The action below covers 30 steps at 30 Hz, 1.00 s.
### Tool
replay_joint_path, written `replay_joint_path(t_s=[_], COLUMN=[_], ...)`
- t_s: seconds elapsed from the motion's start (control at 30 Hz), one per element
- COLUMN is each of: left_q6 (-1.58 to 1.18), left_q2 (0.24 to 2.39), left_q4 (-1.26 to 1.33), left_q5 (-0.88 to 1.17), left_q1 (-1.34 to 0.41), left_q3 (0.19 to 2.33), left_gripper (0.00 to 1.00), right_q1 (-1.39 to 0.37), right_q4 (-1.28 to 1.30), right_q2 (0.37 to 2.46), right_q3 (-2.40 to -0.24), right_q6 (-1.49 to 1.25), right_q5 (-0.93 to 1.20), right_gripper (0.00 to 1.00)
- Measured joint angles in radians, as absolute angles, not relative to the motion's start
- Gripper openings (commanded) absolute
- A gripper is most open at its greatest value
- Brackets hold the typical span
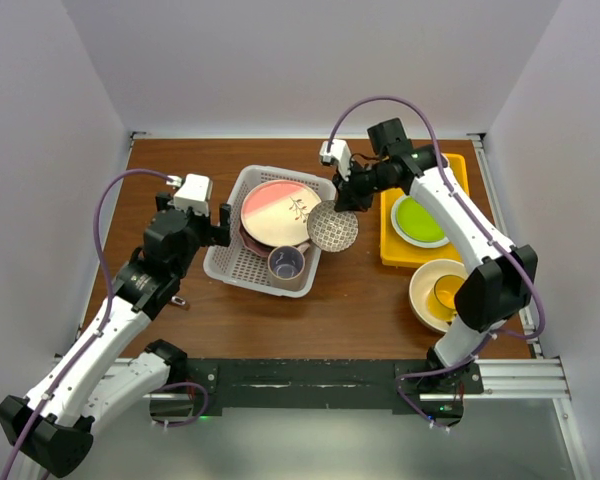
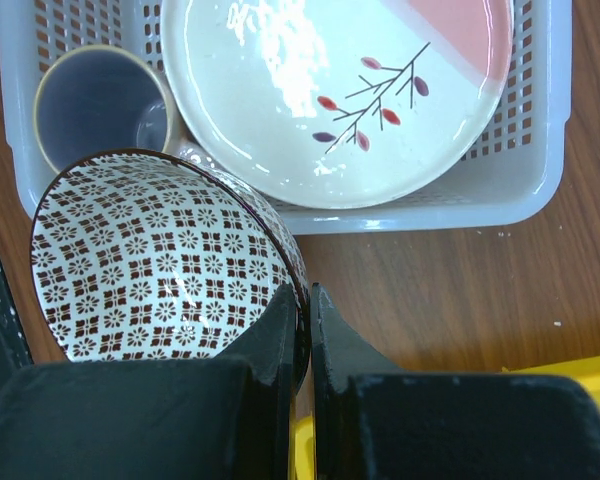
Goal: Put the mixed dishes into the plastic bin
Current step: Place the bowl in the plastic bin.
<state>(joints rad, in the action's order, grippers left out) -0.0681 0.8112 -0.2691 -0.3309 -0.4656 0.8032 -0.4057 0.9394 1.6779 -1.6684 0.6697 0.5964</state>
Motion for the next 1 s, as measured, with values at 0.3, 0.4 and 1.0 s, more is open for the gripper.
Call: replay_joint_path(t_s=[0.3,0.4,1.0], left_q6=[-0.068,-0.068,-0.068], left_q2=[0.805,0.798,0.755], left_q4=[-0.269,-0.268,-0.250], left_q5=[-0.350,-0.357,-0.416], left_q1=[-0.466,-0.466,-0.465], left_q3=[0.803,0.803,0.787], left_gripper=[1.00,1.00,1.00], right_q1=[-0.406,-0.406,-0.422], right_q4=[0.900,0.886,0.772], right_q2=[1.738,1.756,1.894], right_q3=[-1.722,-1.737,-1.827], right_q6=[0.575,0.545,0.303], right_q5=[0.628,0.642,0.642], right_gripper=[0.00,0.00,0.00])
